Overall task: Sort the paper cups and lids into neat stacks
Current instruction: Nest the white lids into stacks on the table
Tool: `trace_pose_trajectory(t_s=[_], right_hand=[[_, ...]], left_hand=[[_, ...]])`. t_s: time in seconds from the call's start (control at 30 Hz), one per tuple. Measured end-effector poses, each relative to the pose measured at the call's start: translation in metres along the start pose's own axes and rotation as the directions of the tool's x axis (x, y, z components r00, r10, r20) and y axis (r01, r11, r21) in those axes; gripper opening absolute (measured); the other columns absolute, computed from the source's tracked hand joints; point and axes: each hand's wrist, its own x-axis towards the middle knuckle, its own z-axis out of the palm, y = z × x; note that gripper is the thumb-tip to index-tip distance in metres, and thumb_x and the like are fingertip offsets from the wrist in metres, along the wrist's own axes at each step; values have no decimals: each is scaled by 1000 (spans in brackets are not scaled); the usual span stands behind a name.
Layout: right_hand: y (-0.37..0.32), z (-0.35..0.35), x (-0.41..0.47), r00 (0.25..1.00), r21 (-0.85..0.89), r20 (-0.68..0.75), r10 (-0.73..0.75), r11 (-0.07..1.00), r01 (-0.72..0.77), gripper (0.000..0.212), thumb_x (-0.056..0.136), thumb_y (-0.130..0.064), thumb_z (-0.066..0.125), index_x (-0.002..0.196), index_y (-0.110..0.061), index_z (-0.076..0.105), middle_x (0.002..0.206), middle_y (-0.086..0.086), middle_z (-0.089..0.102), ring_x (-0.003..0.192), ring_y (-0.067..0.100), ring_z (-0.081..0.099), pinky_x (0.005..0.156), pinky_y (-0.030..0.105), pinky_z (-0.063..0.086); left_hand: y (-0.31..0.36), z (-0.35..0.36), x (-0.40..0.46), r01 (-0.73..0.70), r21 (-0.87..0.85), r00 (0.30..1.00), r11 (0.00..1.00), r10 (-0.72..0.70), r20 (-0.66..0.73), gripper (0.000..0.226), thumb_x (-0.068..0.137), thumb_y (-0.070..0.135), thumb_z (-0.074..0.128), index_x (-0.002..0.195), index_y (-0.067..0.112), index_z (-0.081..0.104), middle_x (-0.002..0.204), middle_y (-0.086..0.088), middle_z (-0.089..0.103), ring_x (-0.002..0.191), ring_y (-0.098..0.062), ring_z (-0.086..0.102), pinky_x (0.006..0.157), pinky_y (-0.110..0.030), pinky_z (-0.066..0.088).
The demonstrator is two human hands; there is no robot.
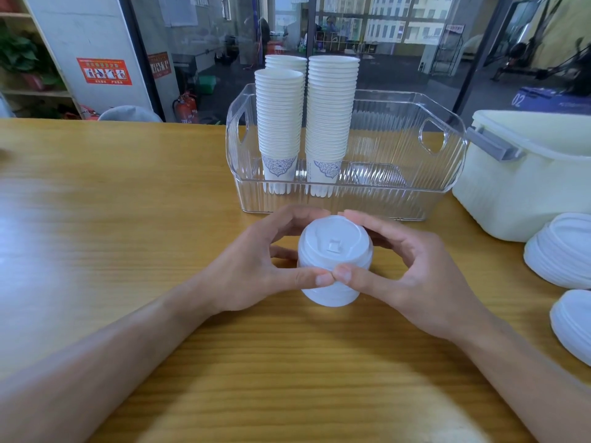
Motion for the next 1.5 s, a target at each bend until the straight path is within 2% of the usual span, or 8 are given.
trace_pose_trajectory(t_s=[0.37, 0.57, 0.7, 0.87, 1.1, 1.2, 1.27, 1.5], right_hand=[[4, 7, -1, 999, 86, 3, 46, 995, -46, 75, 77, -48, 83, 145, -30, 55, 132, -20, 67, 126, 3, 62, 108, 33, 49], [1, 10, -7, 998, 88, -45, 53, 995, -49, 95, 79, -63, 68, 160, -32, 30, 149, -20, 52, 136, -7, 48, 110, 17, 41], [-8, 10, -20, 977, 108, -210, 47, 994, -25, 77, 88, -60, 61, 155, -26, 42, 147, -16, 55, 135, -1, 52, 114, 29, 42], [-17, 5, -62, 936, 30, -349, 50, 999, -43, 40, 98, -36, 69, 136, -30, 60, 137, -21, 62, 133, 2, 54, 114, 31, 43], [-19, -46, -117, 909, -120, -413, 57, 986, -116, 32, 94, -25, 73, 124, -35, 67, 126, -24, 65, 125, -8, 54, 98, 4, 37], [-18, -80, -138, 888, -171, -457, 49, 975, -142, 29, 94, -23, 72, 121, -33, 69, 122, -25, 66, 123, -9, 54, 99, 4, 35], [-13, -104, -152, 869, -216, -493, 38, 962, -165, 28, 94, -20, 73, 119, -32, 69, 120, -25, 66, 121, -8, 55, 99, 4, 34], [17, -172, -198, 796, -352, -573, 195, 819, -454, 43, 90, -27, 76, 129, -32, 59, 126, -24, 51, 129, 1, 39, 103, 19, 31]], left_hand=[[-3, 2, -1, 12, -21, 1000, 1000, -12, -11, 74, 74, 30, 87, 140, 26, 53, 134, 15, 67, 133, -3, 57, 99, -26, 55], [-3, -1, -5, 2, -12, 999, 1000, -3, -53, 76, 75, 44, 87, 141, 29, 51, 136, 16, 65, 131, -5, 58, 99, -25, 53], [6, 0, -14, -90, 11, 966, 996, 90, -244, 59, 85, 46, 70, 138, 24, 55, 129, 6, 68, 124, -17, 63, 97, -36, 54], [35, 32, -28, -263, 214, 876, 941, 325, -355, 44, 93, 34, 67, 131, 15, 60, 128, 5, 67, 122, -24, 63, 103, -43, 51], [60, 102, -29, -314, 321, 896, 894, 391, -213, 36, 94, 29, 63, 129, 20, 63, 131, 15, 64, 128, -18, 57, 106, -31, 45], [67, 135, -17, -282, 343, 927, 896, 347, -141, 37, 92, 33, 64, 129, 29, 61, 133, 24, 60, 126, 2, 52, 106, -19, 41], [74, 159, -7, -235, 366, 958, 901, 279, -72, 42, 93, 33, 69, 134, 35, 56, 133, 27, 56, 123, 9, 48, 107, -23, 42], [86, 234, 43, -55, 318, 990, 946, 11, 137, 80, 81, 50, 81, 147, 40, 37, 142, 21, 48, 128, 1, 49, 109, -24, 40]])
